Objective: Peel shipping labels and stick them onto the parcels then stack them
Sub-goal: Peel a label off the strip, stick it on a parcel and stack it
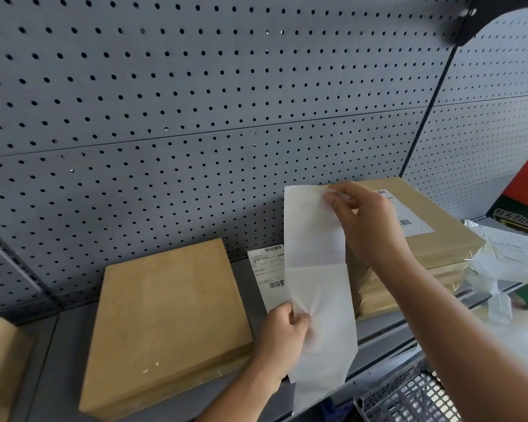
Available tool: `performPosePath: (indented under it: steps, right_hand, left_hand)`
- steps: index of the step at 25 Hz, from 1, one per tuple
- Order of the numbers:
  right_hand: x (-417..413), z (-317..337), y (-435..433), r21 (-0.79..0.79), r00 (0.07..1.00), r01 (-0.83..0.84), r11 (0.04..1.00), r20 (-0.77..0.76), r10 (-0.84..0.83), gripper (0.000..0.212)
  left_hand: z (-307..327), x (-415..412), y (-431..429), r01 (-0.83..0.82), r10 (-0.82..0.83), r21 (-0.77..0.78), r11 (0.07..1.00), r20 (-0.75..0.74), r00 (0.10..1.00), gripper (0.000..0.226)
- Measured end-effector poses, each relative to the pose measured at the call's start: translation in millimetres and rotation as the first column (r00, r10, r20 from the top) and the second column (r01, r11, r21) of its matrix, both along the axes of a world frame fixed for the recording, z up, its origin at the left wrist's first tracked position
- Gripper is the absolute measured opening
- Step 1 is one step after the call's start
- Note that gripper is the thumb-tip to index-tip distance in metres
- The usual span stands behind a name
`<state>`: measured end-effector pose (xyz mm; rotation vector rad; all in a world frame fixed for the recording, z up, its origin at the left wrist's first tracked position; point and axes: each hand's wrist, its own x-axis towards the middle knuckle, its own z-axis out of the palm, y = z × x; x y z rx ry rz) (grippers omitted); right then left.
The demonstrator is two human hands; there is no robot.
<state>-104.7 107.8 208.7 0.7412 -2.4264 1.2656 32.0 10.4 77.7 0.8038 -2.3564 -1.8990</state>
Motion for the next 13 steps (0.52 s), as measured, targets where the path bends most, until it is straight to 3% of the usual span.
performPosePath:
  steps: [5, 9, 11, 13]
  right_hand:
    - [3.4, 17.0, 0.6, -0.126, 0.996, 0.025, 0.992, -0.077, -0.035, 0.013]
    - [10.5, 15.6, 0.1, -0.115, 0.996, -0.064, 0.991, -0.067, 0.056, 0.011]
    - [17.9, 7.0, 1.0, -0.091, 0.989, -0.125, 0.988, -0.091, 0.117, 0.012]
    - [26.5, -1.6, 4.3, -0.074, 0.973, -0.187, 0.980, -0.151, 0.174, 0.014]
  left_hand:
    - [-3.7, -2.2, -2.6, 0.013, -0.011, -0.025, 1.000, 0.081, 0.997, 0.019]
    - [3.6, 0.7, -7.0, 0.053, -0.047, -0.042, 0.998, 0.150, 0.988, 0.048]
    - [16.9, 5.3, -12.1, 0.074, -0.064, -0.108, 0.991, 0.091, 0.994, 0.055]
    - [37.1, 11.3, -21.0, -0.008, 0.002, -0.112, 0.994, -0.056, 0.998, 0.047]
